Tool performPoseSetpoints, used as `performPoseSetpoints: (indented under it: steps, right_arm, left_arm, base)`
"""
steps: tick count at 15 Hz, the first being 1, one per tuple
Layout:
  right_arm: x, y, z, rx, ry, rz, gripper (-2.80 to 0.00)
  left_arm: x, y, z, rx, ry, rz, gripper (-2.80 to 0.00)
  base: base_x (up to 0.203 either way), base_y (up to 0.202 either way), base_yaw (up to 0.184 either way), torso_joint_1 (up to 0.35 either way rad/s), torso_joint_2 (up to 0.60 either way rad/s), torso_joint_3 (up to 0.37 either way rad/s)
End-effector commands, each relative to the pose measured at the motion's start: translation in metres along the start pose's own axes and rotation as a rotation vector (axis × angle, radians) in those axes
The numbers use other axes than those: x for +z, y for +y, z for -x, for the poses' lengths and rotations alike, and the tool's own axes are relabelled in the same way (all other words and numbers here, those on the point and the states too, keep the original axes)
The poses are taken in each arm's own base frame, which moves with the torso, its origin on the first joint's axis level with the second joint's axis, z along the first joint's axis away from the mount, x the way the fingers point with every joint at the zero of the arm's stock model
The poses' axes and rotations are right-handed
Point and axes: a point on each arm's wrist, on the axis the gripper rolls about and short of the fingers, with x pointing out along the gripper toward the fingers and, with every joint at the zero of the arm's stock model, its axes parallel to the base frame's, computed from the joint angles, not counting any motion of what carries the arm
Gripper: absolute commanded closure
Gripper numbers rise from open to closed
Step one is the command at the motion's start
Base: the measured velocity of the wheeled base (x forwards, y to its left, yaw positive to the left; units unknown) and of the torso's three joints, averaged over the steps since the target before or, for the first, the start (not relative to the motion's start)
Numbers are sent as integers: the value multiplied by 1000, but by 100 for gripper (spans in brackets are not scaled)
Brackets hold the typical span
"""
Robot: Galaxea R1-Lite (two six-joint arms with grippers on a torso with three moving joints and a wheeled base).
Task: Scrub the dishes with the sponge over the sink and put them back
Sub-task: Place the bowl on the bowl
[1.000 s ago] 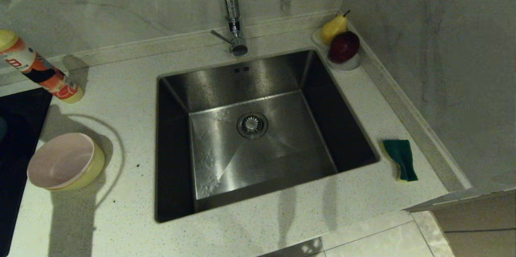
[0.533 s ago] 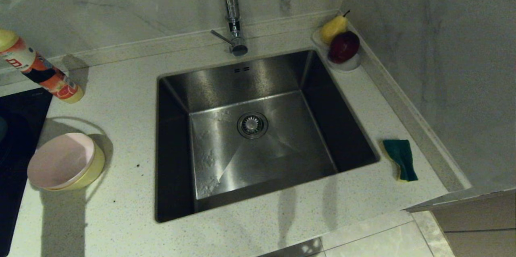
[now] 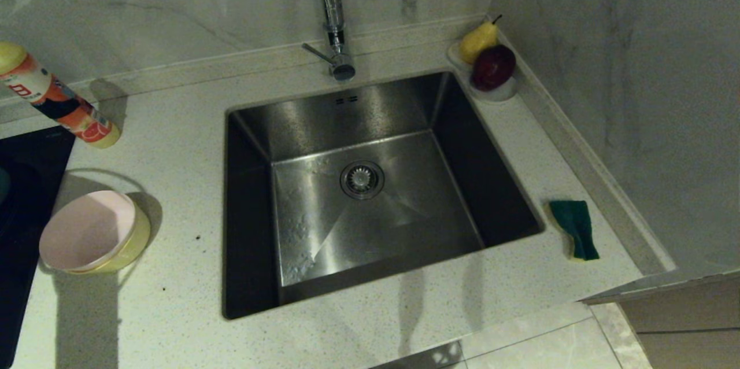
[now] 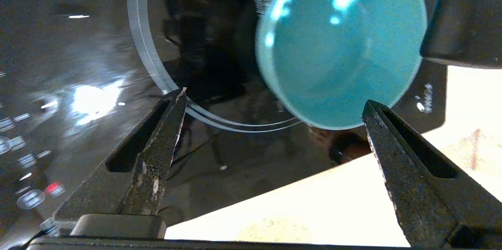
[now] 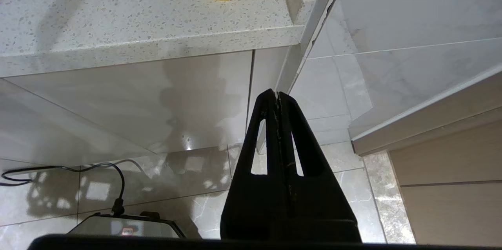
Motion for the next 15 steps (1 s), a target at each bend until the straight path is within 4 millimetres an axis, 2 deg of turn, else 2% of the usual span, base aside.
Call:
performPoseSetpoints:
  steps: [1, 5, 10, 15]
  right_arm:
    - [0, 0, 0, 1, -1, 1, 0]
    - [0, 0, 0, 2, -1, 1, 0]
    - [0, 0, 0, 2, 0, 1, 0]
    - [0, 0, 0, 0, 0, 1, 0]
  left_arm:
    - [2, 3, -14, -17, 23, 6, -280]
    - [4, 0, -18, -77, 70, -1, -280]
    - [6, -7, -13, -148, 118, -10, -280]
    - [8, -5, -26, -148, 148, -1, -280]
  base:
    - [0, 0, 0, 0, 0, 0]
    - [0, 0, 0, 0, 0, 0]
    - [0, 0, 0, 0, 0, 0]
    - [0, 0, 0, 0, 0, 0]
